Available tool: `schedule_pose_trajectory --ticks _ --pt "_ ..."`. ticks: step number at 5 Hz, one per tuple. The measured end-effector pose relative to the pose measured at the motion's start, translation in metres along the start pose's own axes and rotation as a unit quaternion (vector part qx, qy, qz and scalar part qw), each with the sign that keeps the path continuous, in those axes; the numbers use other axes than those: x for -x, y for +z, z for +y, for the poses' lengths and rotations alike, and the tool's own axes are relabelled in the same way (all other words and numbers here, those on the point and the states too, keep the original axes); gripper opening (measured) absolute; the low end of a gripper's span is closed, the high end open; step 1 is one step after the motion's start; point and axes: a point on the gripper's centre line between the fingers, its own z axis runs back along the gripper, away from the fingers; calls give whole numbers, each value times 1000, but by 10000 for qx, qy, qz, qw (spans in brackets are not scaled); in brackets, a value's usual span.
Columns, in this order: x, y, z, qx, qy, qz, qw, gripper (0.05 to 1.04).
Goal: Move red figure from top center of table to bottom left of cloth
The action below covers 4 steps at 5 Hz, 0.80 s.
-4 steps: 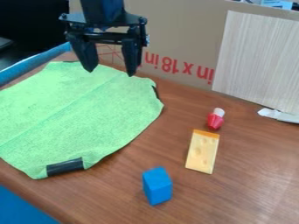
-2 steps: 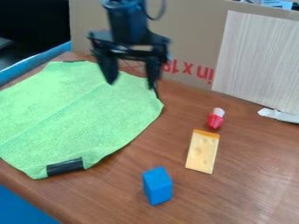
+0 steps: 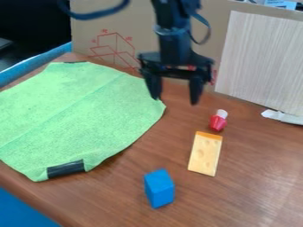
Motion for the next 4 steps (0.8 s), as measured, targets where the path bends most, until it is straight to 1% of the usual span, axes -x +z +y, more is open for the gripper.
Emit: schedule_pose_trajectory --ticks 1,2,3,4 --pt "-16 -12 -21 194 -22 -47 9998 1001" --pt "-27 -21 -41 252 -56 -42 9997 1001" --pt "-32 -33 -53 142 -71 -46 9999 1001" --pt "-33 -49 -63 -60 -145 -43 9999 1001"
